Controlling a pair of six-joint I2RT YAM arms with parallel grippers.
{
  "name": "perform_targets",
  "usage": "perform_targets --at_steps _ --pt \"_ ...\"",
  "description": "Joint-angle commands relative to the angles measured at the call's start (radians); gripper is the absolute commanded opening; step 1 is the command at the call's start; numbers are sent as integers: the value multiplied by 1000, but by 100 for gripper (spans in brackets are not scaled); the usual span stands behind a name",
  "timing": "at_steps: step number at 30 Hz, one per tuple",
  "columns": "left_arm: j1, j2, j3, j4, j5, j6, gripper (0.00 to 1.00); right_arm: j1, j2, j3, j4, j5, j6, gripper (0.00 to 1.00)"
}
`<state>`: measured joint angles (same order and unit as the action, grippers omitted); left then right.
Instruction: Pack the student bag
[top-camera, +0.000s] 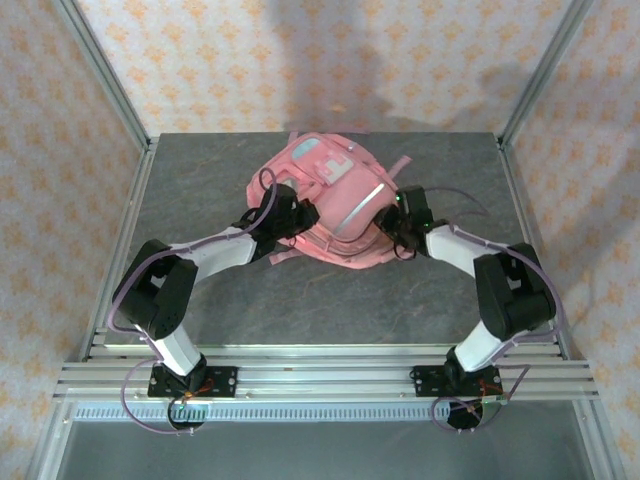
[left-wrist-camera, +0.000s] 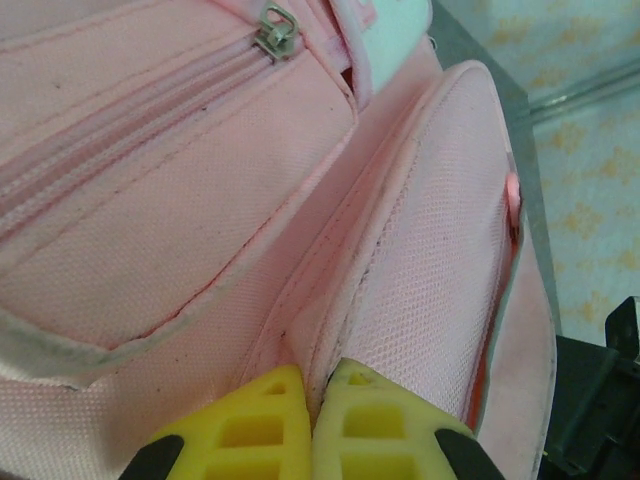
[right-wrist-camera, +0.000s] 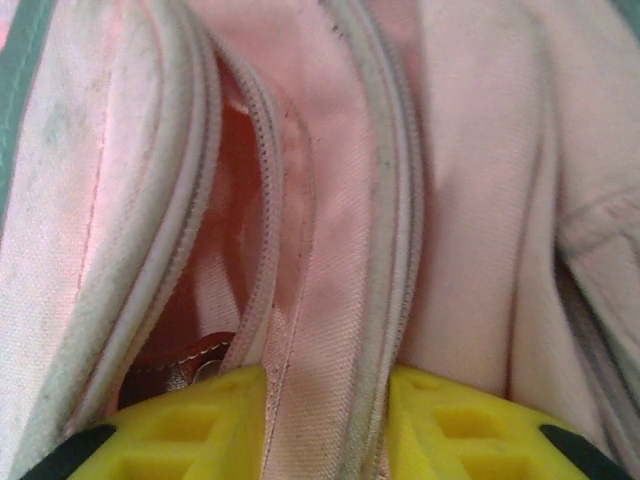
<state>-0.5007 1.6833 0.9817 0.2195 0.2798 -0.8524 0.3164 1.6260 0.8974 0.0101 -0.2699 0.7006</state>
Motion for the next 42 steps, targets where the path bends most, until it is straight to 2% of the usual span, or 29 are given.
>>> perform_targets --at_steps 1,6,11,14,18,21,26,35,42 --pt "-37 -36 7 96 72 -106 0 -16 86 189 -44 7 -93 34" --pt "-37 -42 52 94 24 -155 0 -17 -4 240 -190 78 -169 36" --pt "-36 -38 76 130 1 -220 0 7 -190 160 -298 166 -213 38" --pt "-36 -30 94 132 3 -230 0 91 -290 113 -315 192 -221 37" --pt "-37 -31 97 135 2 -235 0 237 -347 62 -249 155 -187 35" --pt "-37 -37 95 137 1 -238 0 348 -309 64 -192 170 -164 34" --pt "-37 -47 94 129 -1 -234 0 441 -171 110 -135 144 -128 32" --pt "-41 -52 86 138 15 -241 0 448 -47 176 -115 275 -66 35" --pt "-51 -54 86 141 17 -243 0 449 43 243 -152 367 4 20"
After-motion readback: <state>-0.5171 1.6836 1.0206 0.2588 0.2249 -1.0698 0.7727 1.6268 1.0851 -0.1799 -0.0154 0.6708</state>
